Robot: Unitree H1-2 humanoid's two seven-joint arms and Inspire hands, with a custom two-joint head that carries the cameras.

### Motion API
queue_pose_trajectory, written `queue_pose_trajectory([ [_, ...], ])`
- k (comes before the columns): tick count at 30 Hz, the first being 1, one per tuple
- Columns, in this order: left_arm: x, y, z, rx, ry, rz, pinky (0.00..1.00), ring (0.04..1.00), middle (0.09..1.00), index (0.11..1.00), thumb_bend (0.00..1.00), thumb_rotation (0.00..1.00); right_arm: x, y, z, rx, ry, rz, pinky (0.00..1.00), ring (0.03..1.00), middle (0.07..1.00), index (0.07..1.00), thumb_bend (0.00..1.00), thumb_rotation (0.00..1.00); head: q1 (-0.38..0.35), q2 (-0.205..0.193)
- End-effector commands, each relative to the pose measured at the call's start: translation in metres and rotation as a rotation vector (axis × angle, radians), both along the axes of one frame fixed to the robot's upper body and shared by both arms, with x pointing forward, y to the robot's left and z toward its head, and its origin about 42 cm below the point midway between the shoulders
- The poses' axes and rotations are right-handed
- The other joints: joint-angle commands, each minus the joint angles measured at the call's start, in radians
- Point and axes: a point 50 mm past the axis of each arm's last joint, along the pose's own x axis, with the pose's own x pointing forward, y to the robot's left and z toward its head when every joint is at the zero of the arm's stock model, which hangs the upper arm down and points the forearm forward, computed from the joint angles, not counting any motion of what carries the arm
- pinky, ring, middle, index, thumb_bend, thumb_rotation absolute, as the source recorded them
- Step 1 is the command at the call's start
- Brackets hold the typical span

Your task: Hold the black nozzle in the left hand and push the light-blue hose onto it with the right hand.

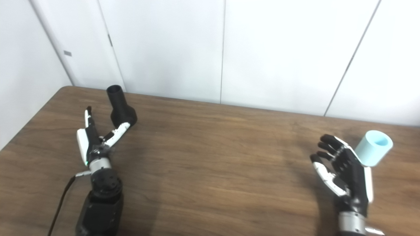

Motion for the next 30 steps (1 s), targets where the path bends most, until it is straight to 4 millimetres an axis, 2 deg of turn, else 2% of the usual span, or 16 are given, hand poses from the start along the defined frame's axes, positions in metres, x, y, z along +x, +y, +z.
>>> queue_pose_trajectory([
  [1, -0.008, 0.009, -0.026, -0.032, 0.117, 0.028, 1.0, 1.0, 1.0, 1.0, 0.9, 0.26, 0.0, -0.009, 0.004, -0.017, -0.008, -0.012, 0.61, 0.692, 0.705, 0.671, 0.24, 0.2, 0.012, 0.0],
  [3, -0.005, 0.017, -0.028, -0.017, 0.148, 0.032, 1.0, 0.994, 1.0, 1.0, 0.93, 0.26, -0.001, -0.008, 0.009, -0.022, -0.011, -0.011, 0.58, 0.676, 0.691, 0.656, 0.25, 0.26, 0.019, 0.0],
  [8, -0.002, 0.027, -0.03, 0.012, 0.184, 0.032, 1.0, 0.986, 0.998, 0.996, 0.95, 0.27, -0.003, -0.004, 0.016, -0.004, -0.015, -0.007, 0.57, 0.673, 0.682, 0.641, 0.28, 0.33, 0.024, 0.005],
  [14, 0.005, 0.04, -0.026, 0.039, 0.195, 0.045, 1.0, 0.964, 0.967, 0.953, 0.96, 0.24, -0.006, 0.0, 0.023, -0.007, -0.022, -0.006, 0.56, 0.671, 0.681, 0.635, 0.28, 0.36, 0.017, 0.003],
  [18, 0.011, 0.049, -0.022, 0.074, 0.232, 0.025, 1.0, 0.955, 0.966, 0.947, 0.98, 0.25, -0.008, 0.004, 0.025, 0.01, -0.015, -0.016, 0.59, 0.688, 0.692, 0.642, 0.24, 0.29, 0.012, 0.001],
  [22, 0.018, 0.057, -0.017, 0.16, 0.296, -0.027, 1.0, 0.932, 0.942, 0.932, 0.99, 0.24, -0.009, 0.006, 0.029, 0.002, -0.02, -0.017, 0.57, 0.684, 0.69, 0.644, 0.22, 0.27, 0.01, 0.002],
  [24, 0.019, 0.057, -0.013, 0.2, 0.316, -0.055, 1.0, 0.919, 0.929, 0.923, 0.99, 0.24, -0.01, 0.008, 0.031, 0.004, -0.016, -0.016, 0.58, 0.689, 0.696, 0.649, 0.2, 0.26, 0.008, 0.001],
  [26, 0.02, 0.059, -0.008, 0.225, 0.337, -0.091, 1.0, 0.915, 0.927, 0.912, 1.0, 0.26, -0.011, 0.01, 0.033, -0.004, -0.02, -0.016, 0.59, 0.692, 0.698, 0.651, 0.18, 0.2, 0.005, 0.0],
  [30, 0.02, 0.059, 0.006, 0.243, 0.395, -0.198, 1.0, 0.945, 0.944, 0.913, 1.0, 0.27, -0.013, 0.013, 0.037, -0.015, -0.027, -0.016, 0.58, 0.69, 0.696, 0.647, 0.12, 0.15, 0.004, -0.001],
])
